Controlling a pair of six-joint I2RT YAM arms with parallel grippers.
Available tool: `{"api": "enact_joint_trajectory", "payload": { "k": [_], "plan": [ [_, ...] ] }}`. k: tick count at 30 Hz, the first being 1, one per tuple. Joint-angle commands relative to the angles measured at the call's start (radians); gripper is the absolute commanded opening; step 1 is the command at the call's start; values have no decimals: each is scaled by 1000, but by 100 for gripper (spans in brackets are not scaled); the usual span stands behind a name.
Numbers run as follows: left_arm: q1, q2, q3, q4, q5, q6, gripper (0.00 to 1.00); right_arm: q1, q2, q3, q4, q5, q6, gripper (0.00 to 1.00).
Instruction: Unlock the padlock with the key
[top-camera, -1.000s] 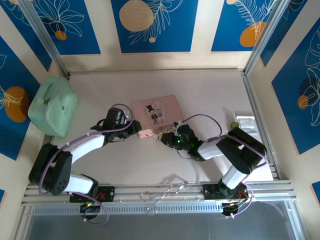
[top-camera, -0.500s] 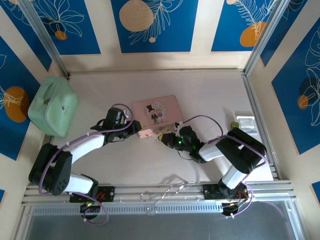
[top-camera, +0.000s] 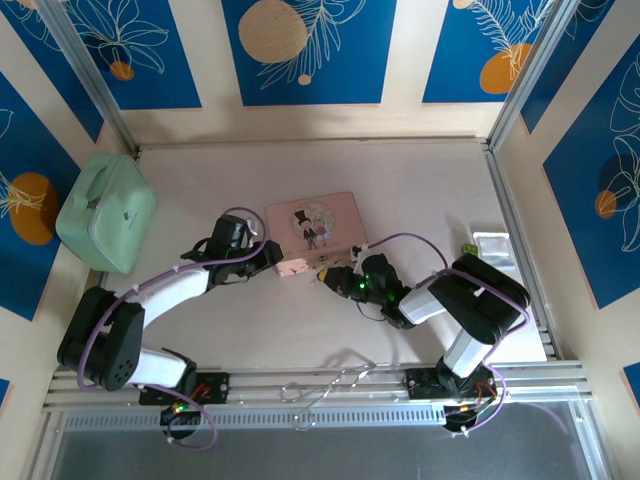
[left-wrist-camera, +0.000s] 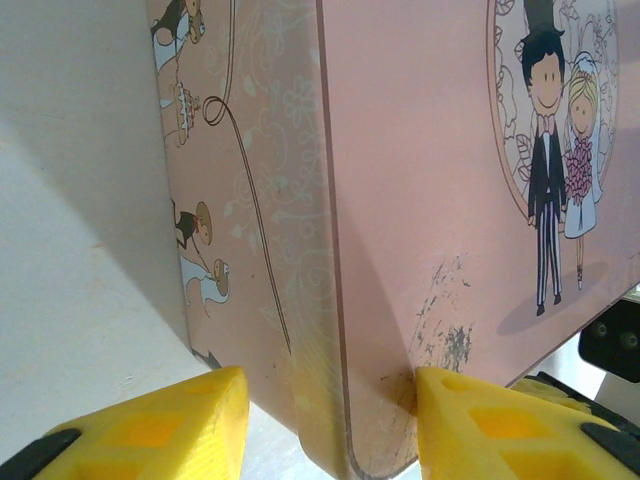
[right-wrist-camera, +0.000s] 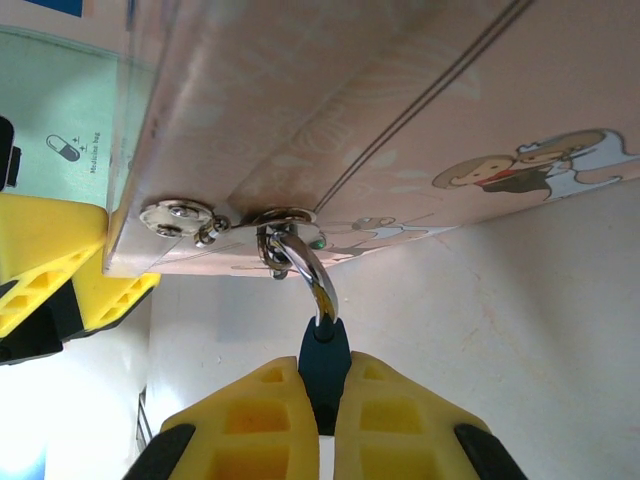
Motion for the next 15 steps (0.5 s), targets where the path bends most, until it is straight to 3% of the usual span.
{"api": "enact_joint_trajectory", "payload": {
  "k": [1,15],
  "plan": [
    [37,39,-28,-100,-97,8,46,-9,13,-9,27,17,16,0],
    [37,49,-26,-107,-101,14,45,-10,13,-34,64,32,34,0]
  ]
}}
